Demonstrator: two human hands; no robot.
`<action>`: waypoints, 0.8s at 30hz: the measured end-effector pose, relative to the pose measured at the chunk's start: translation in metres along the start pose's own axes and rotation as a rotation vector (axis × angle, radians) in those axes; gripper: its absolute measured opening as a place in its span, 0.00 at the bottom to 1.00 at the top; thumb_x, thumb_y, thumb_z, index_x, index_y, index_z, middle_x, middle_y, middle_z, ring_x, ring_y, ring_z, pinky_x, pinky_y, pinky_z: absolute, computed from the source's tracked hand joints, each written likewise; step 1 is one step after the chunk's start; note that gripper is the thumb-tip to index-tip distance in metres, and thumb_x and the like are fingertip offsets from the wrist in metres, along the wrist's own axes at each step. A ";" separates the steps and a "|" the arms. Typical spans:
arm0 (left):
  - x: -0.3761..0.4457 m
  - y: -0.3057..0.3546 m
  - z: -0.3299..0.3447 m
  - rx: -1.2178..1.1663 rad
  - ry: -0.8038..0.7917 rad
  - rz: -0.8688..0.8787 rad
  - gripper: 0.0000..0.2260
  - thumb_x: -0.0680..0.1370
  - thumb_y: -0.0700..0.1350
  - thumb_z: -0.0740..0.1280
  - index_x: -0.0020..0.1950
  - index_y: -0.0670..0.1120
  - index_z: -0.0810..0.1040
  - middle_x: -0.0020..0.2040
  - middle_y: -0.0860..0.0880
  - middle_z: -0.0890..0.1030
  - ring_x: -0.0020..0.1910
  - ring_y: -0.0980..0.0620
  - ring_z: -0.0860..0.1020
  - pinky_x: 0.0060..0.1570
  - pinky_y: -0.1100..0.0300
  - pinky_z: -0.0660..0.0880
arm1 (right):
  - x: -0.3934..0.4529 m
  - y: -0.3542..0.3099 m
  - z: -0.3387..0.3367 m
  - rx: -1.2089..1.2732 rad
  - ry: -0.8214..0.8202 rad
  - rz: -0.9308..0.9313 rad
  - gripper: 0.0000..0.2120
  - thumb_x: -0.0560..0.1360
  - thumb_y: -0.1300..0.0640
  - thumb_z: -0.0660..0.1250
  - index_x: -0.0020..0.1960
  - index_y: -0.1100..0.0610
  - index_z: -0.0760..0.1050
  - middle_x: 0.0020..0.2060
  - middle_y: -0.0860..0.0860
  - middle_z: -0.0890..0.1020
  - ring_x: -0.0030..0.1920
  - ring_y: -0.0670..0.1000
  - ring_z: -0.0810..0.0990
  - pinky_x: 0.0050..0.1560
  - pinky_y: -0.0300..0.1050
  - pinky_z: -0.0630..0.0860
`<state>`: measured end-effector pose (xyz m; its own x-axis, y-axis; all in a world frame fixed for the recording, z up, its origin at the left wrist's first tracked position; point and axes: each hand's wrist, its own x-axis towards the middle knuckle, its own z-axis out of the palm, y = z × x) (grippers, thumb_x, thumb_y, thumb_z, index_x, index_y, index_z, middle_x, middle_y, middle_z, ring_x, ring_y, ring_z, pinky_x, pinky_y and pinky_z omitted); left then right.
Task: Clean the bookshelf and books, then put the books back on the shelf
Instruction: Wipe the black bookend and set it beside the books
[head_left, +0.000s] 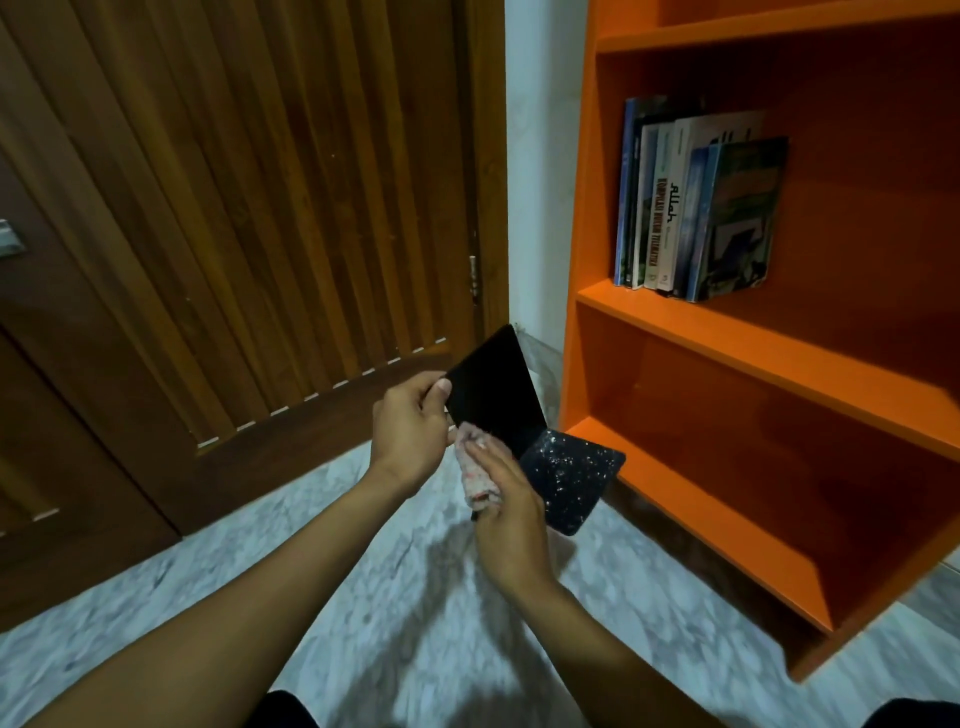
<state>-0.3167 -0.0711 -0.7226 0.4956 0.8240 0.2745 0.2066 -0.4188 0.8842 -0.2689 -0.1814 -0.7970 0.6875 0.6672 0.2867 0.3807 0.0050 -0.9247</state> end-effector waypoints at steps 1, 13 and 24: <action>0.001 0.000 -0.001 0.001 -0.004 0.000 0.10 0.84 0.45 0.61 0.54 0.48 0.82 0.42 0.41 0.83 0.42 0.44 0.83 0.45 0.44 0.83 | -0.004 0.002 0.000 -0.008 -0.049 0.022 0.34 0.70 0.82 0.55 0.68 0.57 0.76 0.70 0.46 0.71 0.72 0.43 0.67 0.67 0.23 0.59; -0.004 -0.005 -0.013 -0.127 -0.049 -0.088 0.10 0.84 0.40 0.60 0.51 0.47 0.81 0.43 0.45 0.83 0.38 0.54 0.82 0.39 0.64 0.82 | 0.036 -0.025 -0.046 0.630 0.232 0.345 0.20 0.78 0.57 0.63 0.70 0.49 0.71 0.50 0.54 0.84 0.48 0.51 0.83 0.53 0.52 0.80; -0.013 0.010 0.004 -0.380 0.005 -0.085 0.11 0.84 0.39 0.59 0.54 0.44 0.82 0.46 0.44 0.85 0.42 0.52 0.86 0.43 0.57 0.84 | 0.061 -0.040 0.003 0.163 0.224 0.295 0.37 0.79 0.73 0.52 0.77 0.39 0.58 0.81 0.45 0.50 0.80 0.49 0.44 0.79 0.50 0.48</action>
<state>-0.3176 -0.0872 -0.7187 0.4859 0.8518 0.1957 -0.0815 -0.1787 0.9805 -0.2436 -0.1388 -0.7428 0.8770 0.4793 0.0341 0.0564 -0.0322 -0.9979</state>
